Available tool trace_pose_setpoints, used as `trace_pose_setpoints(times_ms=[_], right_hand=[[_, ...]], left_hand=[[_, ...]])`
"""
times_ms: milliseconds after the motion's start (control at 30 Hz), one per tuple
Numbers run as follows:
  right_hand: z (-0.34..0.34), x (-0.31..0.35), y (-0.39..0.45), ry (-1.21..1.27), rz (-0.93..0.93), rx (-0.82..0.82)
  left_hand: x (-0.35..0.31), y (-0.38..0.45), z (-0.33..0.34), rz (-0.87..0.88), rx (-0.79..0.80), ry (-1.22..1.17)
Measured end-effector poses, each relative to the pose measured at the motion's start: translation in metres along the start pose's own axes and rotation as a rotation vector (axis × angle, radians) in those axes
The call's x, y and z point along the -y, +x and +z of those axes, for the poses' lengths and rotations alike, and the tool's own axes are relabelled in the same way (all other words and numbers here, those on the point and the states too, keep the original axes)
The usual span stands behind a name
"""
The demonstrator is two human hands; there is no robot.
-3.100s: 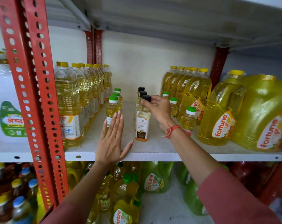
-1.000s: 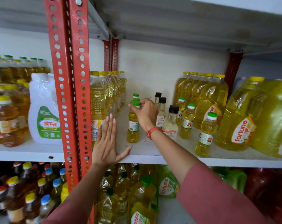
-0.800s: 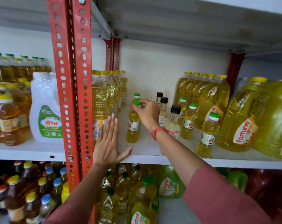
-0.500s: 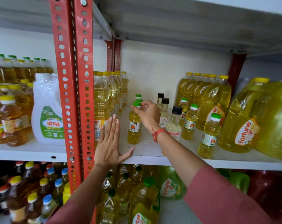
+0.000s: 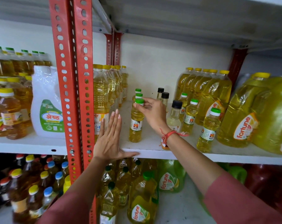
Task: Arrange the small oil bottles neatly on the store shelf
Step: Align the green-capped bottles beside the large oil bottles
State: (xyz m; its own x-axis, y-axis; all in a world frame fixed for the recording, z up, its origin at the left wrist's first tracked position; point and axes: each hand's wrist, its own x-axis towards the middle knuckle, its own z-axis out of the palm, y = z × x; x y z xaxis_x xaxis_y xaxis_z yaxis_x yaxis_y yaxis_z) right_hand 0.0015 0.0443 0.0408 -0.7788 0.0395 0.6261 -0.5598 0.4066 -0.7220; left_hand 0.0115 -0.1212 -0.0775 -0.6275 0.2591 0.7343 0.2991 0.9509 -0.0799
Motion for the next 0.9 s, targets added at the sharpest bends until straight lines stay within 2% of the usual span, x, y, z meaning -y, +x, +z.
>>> trace_pose_setpoints(times_ms=[233,567,900], right_hand=[[-0.015,0.008,-0.016,-0.011,-0.063,0.041],[-0.018,0.006,-0.016,0.034,-0.055,0.101],[-0.019,0.004,-0.013,0.063,-0.032,0.124]], left_hand=[[-0.001,0.000,-0.005,-0.010,0.040,-0.013],[-0.002,0.002,-0.008,-0.029,0.114,-0.032],[-0.001,0.002,-0.004,-0.012,0.071,-0.027]])
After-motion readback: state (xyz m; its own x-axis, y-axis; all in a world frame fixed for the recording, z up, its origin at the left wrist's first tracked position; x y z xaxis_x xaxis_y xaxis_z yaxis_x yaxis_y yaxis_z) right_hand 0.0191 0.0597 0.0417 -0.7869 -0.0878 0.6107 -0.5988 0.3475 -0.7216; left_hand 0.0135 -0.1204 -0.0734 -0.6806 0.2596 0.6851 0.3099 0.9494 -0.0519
